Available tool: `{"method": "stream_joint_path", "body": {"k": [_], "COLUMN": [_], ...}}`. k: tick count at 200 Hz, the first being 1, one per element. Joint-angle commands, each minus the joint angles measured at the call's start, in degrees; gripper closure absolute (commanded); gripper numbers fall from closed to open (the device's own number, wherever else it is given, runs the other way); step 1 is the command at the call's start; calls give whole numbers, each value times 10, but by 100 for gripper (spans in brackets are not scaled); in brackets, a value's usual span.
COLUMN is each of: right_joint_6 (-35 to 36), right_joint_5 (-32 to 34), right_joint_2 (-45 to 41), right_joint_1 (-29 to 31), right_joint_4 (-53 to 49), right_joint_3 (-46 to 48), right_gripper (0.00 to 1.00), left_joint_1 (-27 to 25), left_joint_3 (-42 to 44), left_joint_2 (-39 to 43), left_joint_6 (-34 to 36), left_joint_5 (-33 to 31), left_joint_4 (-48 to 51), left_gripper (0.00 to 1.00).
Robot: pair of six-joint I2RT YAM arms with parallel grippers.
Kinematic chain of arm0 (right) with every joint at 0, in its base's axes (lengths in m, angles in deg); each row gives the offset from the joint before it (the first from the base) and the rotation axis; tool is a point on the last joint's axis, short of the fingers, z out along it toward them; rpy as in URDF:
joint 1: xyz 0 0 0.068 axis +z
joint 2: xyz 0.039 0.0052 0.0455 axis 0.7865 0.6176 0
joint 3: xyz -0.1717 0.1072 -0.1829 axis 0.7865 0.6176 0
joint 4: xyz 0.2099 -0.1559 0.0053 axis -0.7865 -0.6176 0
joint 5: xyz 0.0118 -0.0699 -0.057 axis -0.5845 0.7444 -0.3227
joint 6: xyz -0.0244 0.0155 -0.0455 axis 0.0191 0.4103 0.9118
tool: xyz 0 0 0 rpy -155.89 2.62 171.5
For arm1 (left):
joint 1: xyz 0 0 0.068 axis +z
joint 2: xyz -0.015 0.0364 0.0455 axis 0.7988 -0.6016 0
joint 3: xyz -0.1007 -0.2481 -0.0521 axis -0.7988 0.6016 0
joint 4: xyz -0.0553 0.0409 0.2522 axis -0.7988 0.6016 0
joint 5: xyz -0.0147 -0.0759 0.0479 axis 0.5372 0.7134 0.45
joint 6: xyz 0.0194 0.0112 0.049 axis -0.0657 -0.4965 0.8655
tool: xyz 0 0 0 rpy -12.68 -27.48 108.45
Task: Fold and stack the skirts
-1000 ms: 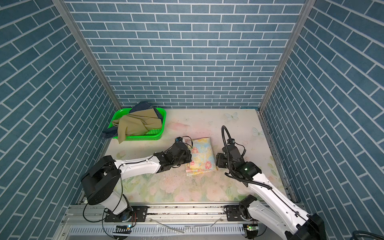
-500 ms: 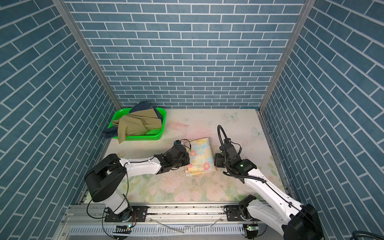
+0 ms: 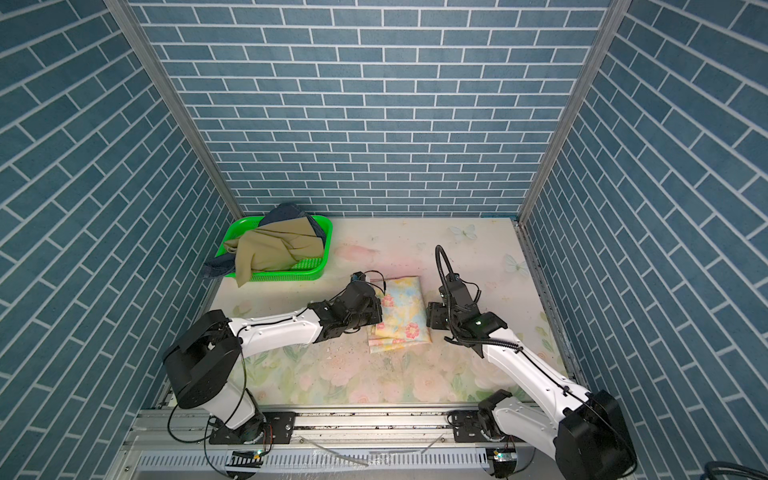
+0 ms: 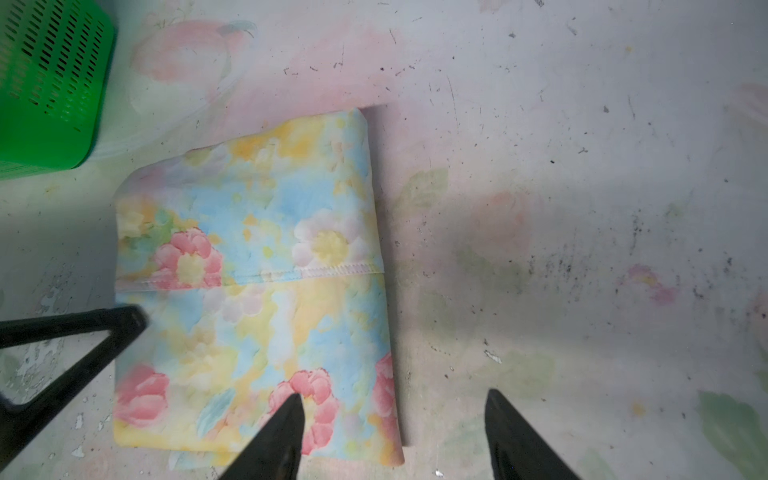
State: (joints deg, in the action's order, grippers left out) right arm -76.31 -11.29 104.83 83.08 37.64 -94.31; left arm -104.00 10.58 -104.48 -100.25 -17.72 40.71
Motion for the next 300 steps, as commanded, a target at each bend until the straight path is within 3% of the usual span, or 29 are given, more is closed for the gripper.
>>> {"method": "stream_joint_path", "body": {"k": [1, 109, 202, 268, 300], "right_joint_6": [24, 36, 39, 41, 36], "right_joint_5": [0, -7, -27, -110, -133], "right_joint_2": [-3, 25, 68, 103, 135], "right_joint_1": [-7, -14, -14, -10, 7], "right_joint_4": [0, 8, 27, 83, 114], "right_joint_3": [5, 2, -4, -36, -61], "right_gripper": [31, 31, 31, 32, 38], "left_joint_1": [-14, -18, 26, 43, 43], "left_joint_3": [-22, 85, 178, 216, 231], "left_joint_2": [23, 86, 25, -26, -25], "left_joint_6": [21, -10, -16, -21, -21], "left_joint_5": [-22, -76, -44, -24, -24], "left_joint_4": [34, 24, -67, -129, -140], "left_gripper": [100, 100, 100, 100, 100]}}
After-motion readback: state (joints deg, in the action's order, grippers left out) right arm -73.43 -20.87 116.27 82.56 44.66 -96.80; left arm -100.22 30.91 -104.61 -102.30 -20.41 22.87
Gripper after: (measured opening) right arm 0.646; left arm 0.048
